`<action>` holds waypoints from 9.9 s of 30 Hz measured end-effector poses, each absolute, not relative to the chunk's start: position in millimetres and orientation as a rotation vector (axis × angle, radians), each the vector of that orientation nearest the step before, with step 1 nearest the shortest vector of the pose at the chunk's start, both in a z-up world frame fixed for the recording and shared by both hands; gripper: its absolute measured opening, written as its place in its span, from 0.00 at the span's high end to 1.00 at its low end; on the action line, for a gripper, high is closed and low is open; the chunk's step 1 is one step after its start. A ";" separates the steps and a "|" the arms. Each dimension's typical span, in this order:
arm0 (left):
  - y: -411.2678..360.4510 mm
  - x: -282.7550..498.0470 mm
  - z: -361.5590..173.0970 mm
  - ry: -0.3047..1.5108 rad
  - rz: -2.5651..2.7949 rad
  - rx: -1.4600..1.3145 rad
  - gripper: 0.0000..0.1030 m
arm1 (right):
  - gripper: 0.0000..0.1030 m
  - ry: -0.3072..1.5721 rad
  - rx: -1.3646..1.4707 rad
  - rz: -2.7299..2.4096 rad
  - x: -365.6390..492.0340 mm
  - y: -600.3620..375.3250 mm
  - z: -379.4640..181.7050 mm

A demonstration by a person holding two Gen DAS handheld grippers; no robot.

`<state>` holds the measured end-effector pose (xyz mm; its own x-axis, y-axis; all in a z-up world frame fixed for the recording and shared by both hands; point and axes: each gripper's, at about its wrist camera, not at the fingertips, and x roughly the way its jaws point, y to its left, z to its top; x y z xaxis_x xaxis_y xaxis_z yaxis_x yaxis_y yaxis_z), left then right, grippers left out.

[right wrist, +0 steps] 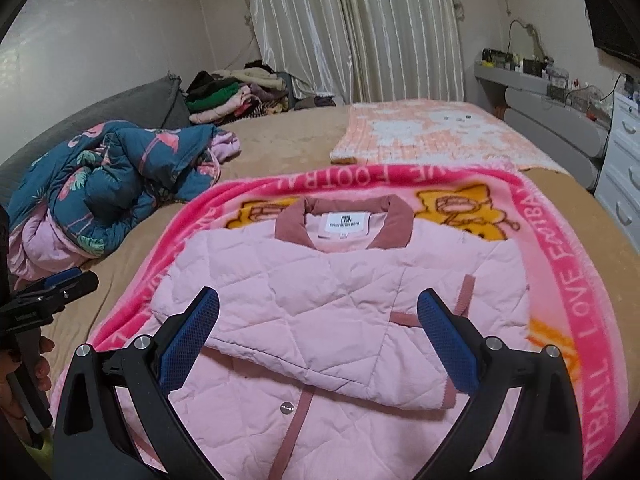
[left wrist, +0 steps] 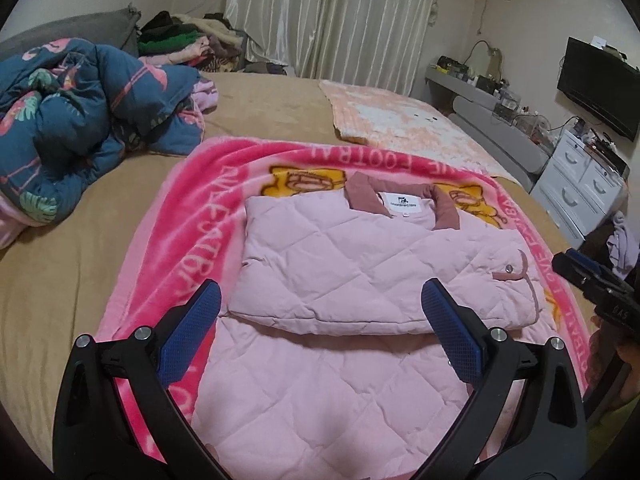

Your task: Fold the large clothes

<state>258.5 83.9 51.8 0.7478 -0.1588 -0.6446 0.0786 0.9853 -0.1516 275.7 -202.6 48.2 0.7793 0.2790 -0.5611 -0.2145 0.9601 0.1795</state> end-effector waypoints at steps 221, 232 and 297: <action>104.8 160.7 80.3 0.819 -0.104 -0.221 0.88 | 0.78 0.494 0.530 0.553 159.0 -412.1 53.0; 104.4 191.8 99.8 0.775 -0.094 -0.231 0.88 | 0.78 0.454 0.538 0.514 192.0 -415.4 65.0; 122.6 296.6 54.2 0.595 -0.119 -0.311 0.38 | 0.77 0.665 0.610 0.181 369.8 -397.6 4.5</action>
